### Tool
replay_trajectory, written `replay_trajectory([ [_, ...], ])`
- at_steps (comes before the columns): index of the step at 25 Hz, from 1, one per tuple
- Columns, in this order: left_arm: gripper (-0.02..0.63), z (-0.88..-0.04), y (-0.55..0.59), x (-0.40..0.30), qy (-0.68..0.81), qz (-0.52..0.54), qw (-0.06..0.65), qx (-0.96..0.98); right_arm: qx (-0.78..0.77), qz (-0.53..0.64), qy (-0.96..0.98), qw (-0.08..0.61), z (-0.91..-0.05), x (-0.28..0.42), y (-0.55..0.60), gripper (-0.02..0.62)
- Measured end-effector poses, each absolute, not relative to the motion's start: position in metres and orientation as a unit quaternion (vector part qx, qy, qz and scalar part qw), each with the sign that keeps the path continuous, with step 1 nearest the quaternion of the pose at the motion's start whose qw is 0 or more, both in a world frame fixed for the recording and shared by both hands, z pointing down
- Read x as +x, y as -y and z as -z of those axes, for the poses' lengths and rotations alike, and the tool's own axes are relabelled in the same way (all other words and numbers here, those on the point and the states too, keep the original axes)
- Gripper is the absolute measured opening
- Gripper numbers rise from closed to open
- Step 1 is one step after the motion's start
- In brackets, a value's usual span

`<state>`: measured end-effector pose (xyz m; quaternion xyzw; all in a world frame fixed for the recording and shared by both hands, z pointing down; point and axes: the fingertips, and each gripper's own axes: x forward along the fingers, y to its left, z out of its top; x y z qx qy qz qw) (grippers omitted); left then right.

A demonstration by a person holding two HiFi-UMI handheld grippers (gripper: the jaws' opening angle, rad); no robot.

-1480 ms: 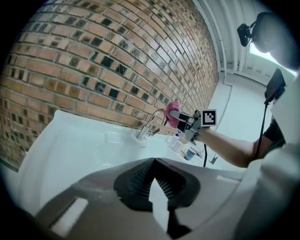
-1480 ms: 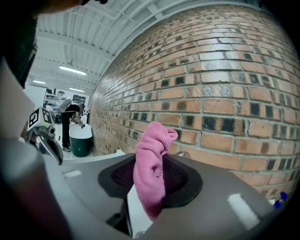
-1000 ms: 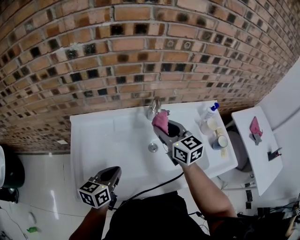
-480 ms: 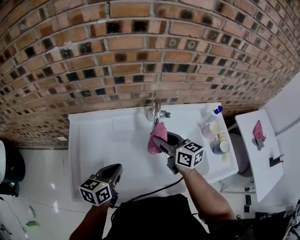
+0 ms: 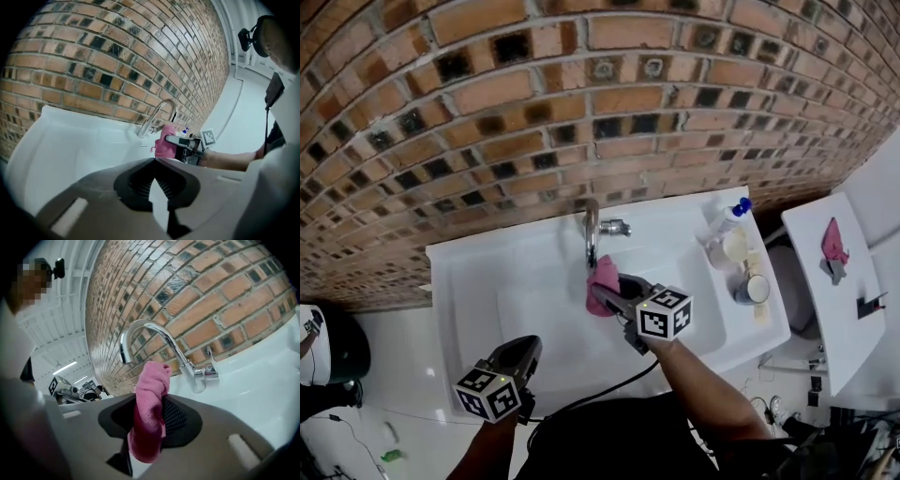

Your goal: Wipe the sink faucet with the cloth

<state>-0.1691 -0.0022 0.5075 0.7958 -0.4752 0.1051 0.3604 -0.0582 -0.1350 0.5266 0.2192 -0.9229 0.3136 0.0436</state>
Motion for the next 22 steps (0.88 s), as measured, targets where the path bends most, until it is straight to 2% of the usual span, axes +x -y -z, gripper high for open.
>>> replay_trajectory([
  [16,0.006,-0.521,0.019,-0.172,0.501,-0.142,0.387,0.761,0.198,-0.491,0.848,0.005,-0.604,-0.115,0.204,0.138],
  [22,0.006,-0.524,0.022,-0.171,0.499,-0.144,0.394,0.759,0.194,-0.568,0.798,-0.048,-0.612,-0.131,0.215,0.138],
])
